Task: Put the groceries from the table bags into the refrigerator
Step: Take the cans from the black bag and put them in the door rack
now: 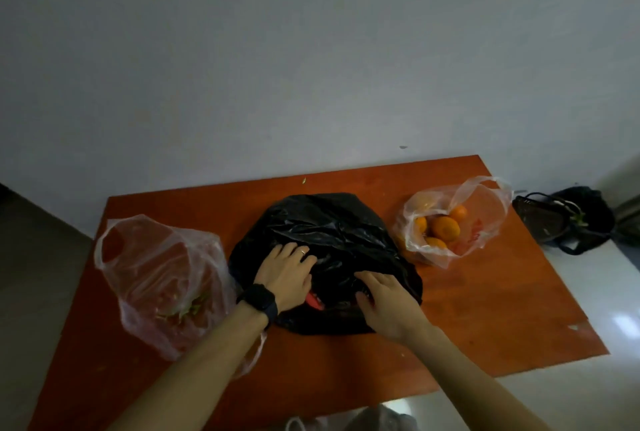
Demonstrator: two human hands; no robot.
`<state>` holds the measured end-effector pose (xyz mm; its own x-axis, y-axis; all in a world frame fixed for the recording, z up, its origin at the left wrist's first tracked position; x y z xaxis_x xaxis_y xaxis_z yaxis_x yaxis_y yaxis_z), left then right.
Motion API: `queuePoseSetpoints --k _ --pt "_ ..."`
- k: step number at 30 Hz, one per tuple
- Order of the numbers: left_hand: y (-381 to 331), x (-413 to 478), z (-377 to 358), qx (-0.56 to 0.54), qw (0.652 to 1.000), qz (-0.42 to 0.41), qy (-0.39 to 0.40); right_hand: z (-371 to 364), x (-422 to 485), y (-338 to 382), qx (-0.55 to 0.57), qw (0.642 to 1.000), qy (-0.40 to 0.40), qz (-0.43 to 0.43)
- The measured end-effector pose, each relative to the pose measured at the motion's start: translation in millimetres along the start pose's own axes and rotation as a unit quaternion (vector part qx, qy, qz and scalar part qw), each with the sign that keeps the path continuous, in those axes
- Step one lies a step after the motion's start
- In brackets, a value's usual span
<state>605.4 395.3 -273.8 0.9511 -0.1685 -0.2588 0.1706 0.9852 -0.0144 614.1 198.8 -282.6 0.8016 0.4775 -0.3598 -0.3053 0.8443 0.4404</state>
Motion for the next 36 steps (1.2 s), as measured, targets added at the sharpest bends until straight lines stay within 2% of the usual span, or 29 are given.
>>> queuePoseSetpoints --k 5,8,12,16,19,22,25,29,33,36 --pt "26.7 46.6 -13.0 0.078 0.995 -0.053 0.042 -14.0 51.3 -14.2 -0.082 0.993 0.065 -0.054" --pt "54.7 82.7 -6.9 0.081 0.995 -0.031 0.054 1.1 86.0 -32.0 -0.117 0.988 0.056 -0.088" --pt "81.4 127.7 -3.1 0.087 0.992 -0.015 0.094 25.9 134.6 -50.2 -0.108 0.988 0.046 -0.105" --pt "91.7 164.3 -7.1 0.060 0.991 -0.003 0.123 31.7 172.4 -63.3 -0.148 0.979 0.060 -0.129" --pt "98.4 187.8 -17.4 0.028 0.990 0.006 0.141 32.0 191.1 -69.9 -0.162 0.976 0.030 -0.143" --pt "99.9 206.9 -28.3 -0.009 0.989 0.015 0.145 30.6 204.4 -79.0 -0.131 0.979 0.031 -0.151" --pt "93.2 224.2 -35.2 -0.070 0.984 0.032 0.159 32.0 217.8 -95.2 -0.026 0.986 0.054 -0.157" --pt "68.4 236.8 -36.9 -0.122 0.981 0.017 0.151 21.5 220.0 -120.4 0.088 0.976 0.058 -0.193" --pt "57.4 241.8 -35.4 -0.120 0.983 0.005 0.137 15.5 222.5 -118.4 0.118 0.973 0.074 -0.184" --pt "61.5 240.6 -37.3 -0.115 0.980 0.008 0.159 2.1 225.6 -106.5 0.116 0.975 0.103 -0.162"
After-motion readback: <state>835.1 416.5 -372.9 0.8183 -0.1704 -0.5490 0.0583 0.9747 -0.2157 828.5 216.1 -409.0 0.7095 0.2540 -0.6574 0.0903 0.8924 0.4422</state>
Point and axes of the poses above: each hand's wrist, its own x-axis towards the middle knuckle, its own z-axis out of the back of the hand, y = z × x, the point moved 6 cm from there along x, towards the middle knuckle, and after that the axes turned 2 degrees about y, right-handed, at the moved point
